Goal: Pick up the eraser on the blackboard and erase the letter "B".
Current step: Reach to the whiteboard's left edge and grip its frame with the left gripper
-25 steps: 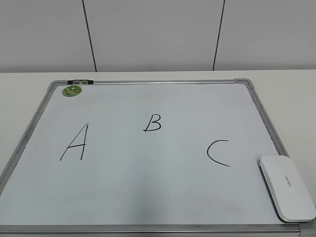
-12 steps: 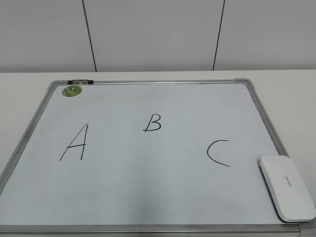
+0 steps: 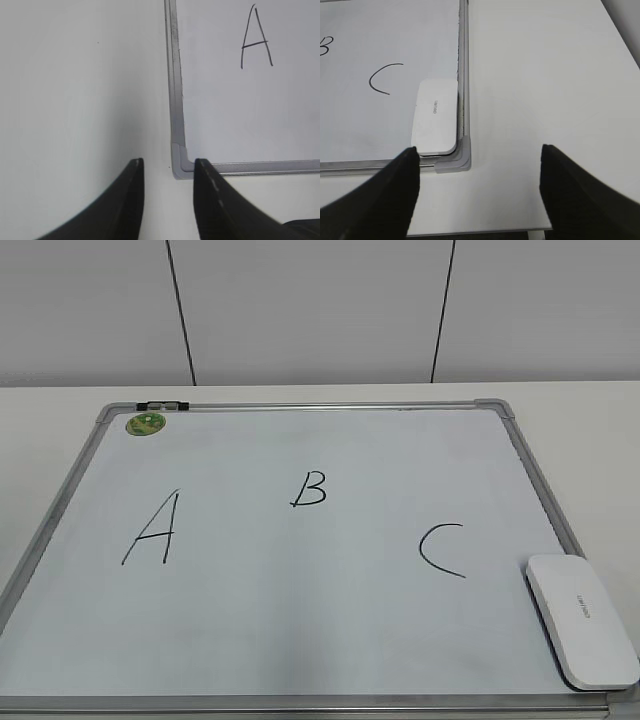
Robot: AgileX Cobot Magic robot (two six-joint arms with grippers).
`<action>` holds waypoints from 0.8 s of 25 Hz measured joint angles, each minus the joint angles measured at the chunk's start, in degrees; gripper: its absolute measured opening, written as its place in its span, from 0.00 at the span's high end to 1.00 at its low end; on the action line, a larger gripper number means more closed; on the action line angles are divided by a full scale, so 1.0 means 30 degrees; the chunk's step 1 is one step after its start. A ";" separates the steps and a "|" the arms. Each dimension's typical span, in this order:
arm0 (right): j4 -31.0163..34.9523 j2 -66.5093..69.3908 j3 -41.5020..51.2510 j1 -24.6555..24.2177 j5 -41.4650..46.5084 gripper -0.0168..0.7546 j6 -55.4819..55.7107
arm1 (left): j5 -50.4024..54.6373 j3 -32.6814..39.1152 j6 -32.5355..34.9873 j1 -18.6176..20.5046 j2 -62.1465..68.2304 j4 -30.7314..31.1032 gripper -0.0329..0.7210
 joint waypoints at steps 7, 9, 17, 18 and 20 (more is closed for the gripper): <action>0.0000 0.0000 0.0000 0.0000 0.0000 0.26 0.0000 | -0.0298 -0.3495 -0.0148 0.0000 0.7043 0.0000 0.64; 0.0000 0.0000 0.0000 0.0000 0.0000 0.26 0.0000 | -0.0391 -0.4610 -0.0150 0.0000 0.9051 -0.0165 0.64; 0.0000 0.0000 0.0000 0.0000 0.0000 0.26 0.0000 | -0.0557 -0.8779 -0.0221 0.0000 1.5584 -0.0202 0.64; 0.0000 0.0000 0.0000 0.0000 0.0000 0.26 0.0000 | -0.0557 -0.9274 -0.0221 0.0000 1.6152 -0.0202 0.63; 0.0000 0.0000 0.0000 0.0000 0.0000 0.26 0.0000 | -0.0557 -1.0180 -0.0221 0.0000 1.7407 -0.0202 0.64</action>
